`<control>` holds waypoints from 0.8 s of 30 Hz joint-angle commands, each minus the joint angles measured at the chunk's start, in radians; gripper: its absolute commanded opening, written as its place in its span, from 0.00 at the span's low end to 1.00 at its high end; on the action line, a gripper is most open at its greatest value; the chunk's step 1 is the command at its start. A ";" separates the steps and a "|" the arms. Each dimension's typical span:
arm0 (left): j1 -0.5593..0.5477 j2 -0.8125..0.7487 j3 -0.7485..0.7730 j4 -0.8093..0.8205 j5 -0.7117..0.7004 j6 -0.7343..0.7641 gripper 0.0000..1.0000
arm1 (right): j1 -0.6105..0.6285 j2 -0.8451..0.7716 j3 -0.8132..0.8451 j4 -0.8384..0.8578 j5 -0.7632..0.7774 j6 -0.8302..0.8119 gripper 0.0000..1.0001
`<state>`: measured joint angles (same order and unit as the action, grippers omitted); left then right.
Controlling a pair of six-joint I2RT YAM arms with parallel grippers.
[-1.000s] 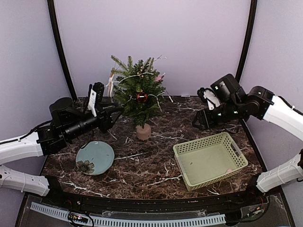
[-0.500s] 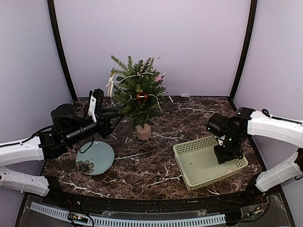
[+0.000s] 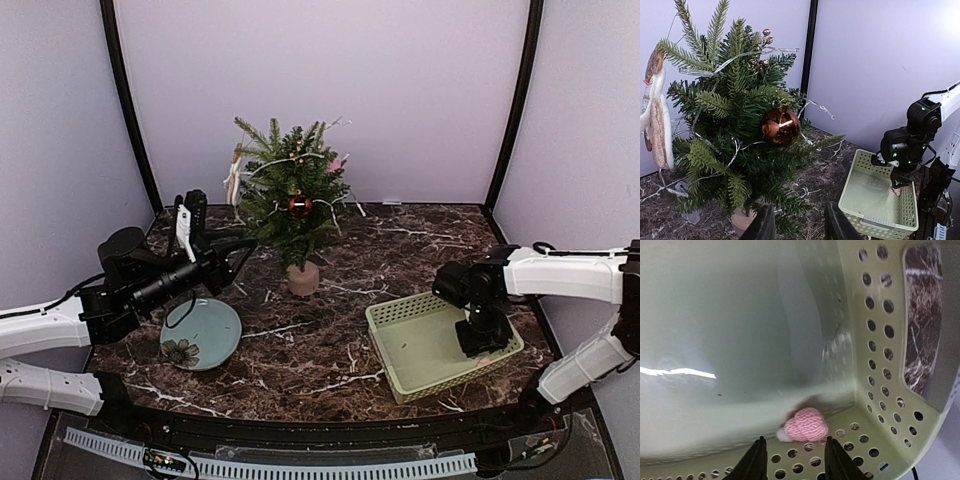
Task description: Decorate the small christmas tree
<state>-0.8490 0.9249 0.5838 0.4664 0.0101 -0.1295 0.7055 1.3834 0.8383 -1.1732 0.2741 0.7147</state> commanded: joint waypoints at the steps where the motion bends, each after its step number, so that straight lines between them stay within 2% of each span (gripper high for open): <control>1: 0.001 -0.023 -0.019 0.062 0.018 -0.007 0.37 | -0.003 0.037 -0.032 0.041 0.049 0.110 0.39; 8: 0.001 -0.022 -0.018 0.073 0.020 0.011 0.37 | -0.006 0.005 -0.069 0.081 0.050 0.189 0.43; 15: 0.001 -0.036 -0.012 0.069 0.002 0.025 0.37 | -0.038 -0.013 -0.080 0.146 -0.077 0.174 0.42; 19: 0.001 -0.060 -0.026 0.067 -0.013 0.035 0.37 | -0.047 -0.013 -0.055 0.080 -0.053 0.188 0.42; 24: 0.001 -0.071 -0.046 0.086 -0.046 0.045 0.37 | -0.063 0.048 0.015 0.166 -0.054 0.132 0.43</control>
<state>-0.8490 0.8711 0.5652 0.5083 -0.0059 -0.1051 0.6579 1.3903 0.7738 -1.0576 0.2153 0.8692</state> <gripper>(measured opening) 0.368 0.433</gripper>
